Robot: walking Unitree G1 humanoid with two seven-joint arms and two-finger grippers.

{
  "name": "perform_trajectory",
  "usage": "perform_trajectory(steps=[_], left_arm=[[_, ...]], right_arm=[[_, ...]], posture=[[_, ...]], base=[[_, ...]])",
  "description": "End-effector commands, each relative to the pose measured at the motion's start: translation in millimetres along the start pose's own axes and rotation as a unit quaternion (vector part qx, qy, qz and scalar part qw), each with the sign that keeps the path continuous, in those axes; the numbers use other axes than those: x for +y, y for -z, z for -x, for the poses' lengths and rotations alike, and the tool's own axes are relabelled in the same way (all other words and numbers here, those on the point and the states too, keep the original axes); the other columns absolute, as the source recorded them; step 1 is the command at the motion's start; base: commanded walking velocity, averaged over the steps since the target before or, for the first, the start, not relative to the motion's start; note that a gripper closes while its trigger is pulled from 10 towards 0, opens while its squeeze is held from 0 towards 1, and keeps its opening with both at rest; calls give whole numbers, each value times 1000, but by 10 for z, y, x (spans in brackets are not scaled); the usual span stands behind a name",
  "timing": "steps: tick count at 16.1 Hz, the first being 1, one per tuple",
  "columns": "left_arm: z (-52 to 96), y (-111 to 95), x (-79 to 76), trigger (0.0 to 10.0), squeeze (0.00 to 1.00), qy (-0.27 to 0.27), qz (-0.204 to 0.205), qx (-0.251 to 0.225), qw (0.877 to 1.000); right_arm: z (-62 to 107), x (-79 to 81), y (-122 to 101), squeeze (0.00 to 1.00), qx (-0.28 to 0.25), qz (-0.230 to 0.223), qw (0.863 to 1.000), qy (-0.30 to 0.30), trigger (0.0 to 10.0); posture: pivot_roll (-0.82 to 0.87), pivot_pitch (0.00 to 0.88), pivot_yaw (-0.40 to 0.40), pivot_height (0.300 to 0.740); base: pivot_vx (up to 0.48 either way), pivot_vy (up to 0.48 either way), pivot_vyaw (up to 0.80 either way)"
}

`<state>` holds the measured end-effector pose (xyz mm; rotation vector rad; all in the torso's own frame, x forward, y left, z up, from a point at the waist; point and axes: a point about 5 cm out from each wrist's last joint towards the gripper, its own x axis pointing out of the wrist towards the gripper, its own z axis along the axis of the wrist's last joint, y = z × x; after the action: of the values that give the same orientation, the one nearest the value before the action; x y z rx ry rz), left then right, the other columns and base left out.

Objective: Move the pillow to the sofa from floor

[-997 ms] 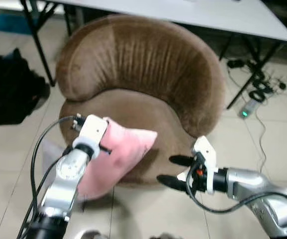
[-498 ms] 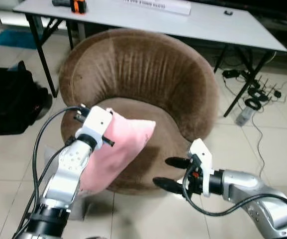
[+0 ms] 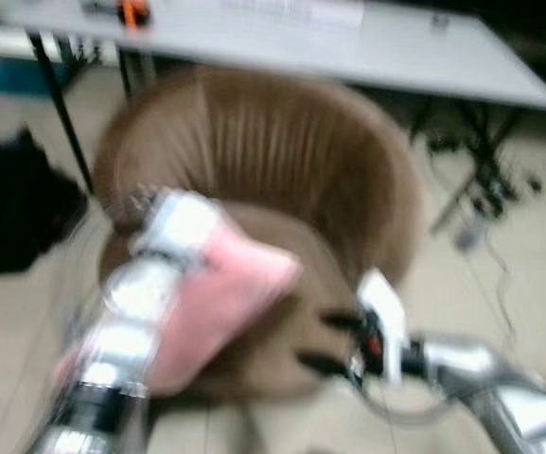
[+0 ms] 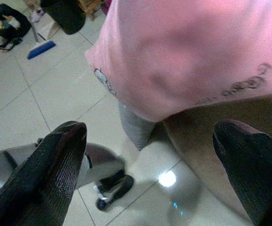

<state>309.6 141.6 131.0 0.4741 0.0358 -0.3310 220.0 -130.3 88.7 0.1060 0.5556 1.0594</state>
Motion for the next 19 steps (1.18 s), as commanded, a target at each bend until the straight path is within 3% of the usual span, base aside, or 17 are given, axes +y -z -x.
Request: perform_trajectory(steps=[1,3,7,9,11,13,14,17,19], left_arm=[[18,-80,204,0,0,-27,-17,-17,999],[-18,-173,226,0,0,-23,-21,-31,999],[-121,-285,426,0,0,-36,-39,-39,998],[-203,-306,585,0,0,-41,-51,-37,997],[-304,-281,839,0,0,-48,-69,-22,996],[-366,-313,1105,0,0,-63,-93,-8,994],[-408,-382,1328,0,0,-83,-114,1,990],[-462,-454,1550,0,0,-94,-153,33,983],[-487,-498,1593,0,0,-100,-172,39,979]], right_arm=[[-43,50,-153,0,-22,26,999,-11,10000],[-64,64,-148,0,-22,26,999,-14,10000],[-105,87,-150,0,-29,24,999,-16,10000],[-126,109,-170,0,-32,24,999,-18,10000],[-139,132,-183,0,-36,24,999,-21,10000],[-144,146,-184,0,-40,23,999,-20,10000],[-152,166,-185,0,-46,21,999,-18,10000],[-161,218,-159,0,-55,13,998,-12,10000],[-140,245,-136,0,-60,5,998,-3,10000]], posture=[[32,95,-94,740],[33,95,-88,740],[35,99,-76,740],[33,101,-71,740],[28,106,-65,740],[19,108,-53,740],[10,112,-40,740],[-34,115,-13,740],[-51,114,-9,740]], base=[[480,0,0],[0,0,0],[0,0,0],[0,0,0],[0,0,0],[0,0,0],[0,0,0],[0,0,0],[0,0,0]])
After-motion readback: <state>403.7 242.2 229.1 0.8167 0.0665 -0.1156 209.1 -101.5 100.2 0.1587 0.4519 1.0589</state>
